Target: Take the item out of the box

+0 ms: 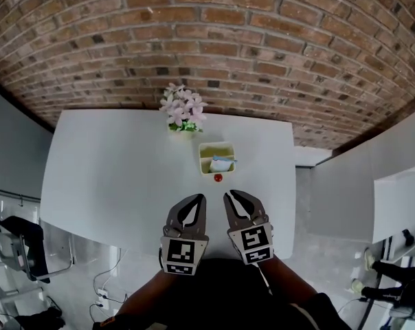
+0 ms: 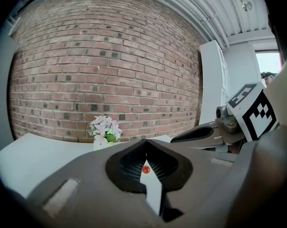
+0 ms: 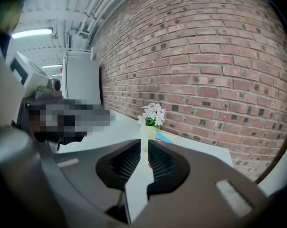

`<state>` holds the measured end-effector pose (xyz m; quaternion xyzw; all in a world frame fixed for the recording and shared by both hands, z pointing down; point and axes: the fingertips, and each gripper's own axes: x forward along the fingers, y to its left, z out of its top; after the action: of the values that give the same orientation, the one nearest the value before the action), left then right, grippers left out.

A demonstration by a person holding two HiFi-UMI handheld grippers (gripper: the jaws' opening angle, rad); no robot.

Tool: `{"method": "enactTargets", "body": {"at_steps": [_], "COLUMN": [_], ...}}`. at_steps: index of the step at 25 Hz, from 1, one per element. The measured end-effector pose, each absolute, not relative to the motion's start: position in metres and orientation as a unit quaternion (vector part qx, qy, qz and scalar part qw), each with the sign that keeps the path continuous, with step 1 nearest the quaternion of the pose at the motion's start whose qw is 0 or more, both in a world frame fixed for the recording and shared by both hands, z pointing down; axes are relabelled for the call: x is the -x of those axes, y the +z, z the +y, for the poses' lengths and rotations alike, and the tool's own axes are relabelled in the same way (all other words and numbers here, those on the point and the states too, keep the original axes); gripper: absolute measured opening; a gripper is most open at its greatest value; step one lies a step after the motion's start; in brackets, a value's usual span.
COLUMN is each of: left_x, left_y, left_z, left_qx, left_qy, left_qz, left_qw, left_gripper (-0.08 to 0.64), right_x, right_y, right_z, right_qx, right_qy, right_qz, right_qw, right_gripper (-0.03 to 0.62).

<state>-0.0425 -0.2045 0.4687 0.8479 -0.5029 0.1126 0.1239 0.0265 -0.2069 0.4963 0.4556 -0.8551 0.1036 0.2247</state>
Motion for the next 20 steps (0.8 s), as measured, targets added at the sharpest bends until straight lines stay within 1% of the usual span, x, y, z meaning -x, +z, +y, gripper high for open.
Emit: {"method": "enactTargets", "body": {"at_steps": [11, 20], "left_x": [0.049, 0.057], "left_y": [0.490, 0.520], "left_z": [-0.247, -0.274], "left_qx": [-0.839, -0.829], "left_qy": [0.123, 0.136], "left_qz": [-0.511, -0.512], "left_qw": [0.141, 0.176], "left_gripper": [0.006, 0.006], "right_x": [-0.023, -0.028], "right_y": [0.511, 0.529], "right_z": [-0.243, -0.270], "right_qx": [-0.449, -0.437], "right_qy": [0.094, 0.072], "right_qz": [-0.851, -0.842], "right_qw": [0.255, 0.308], "right_gripper": [0.089, 0.103]}}
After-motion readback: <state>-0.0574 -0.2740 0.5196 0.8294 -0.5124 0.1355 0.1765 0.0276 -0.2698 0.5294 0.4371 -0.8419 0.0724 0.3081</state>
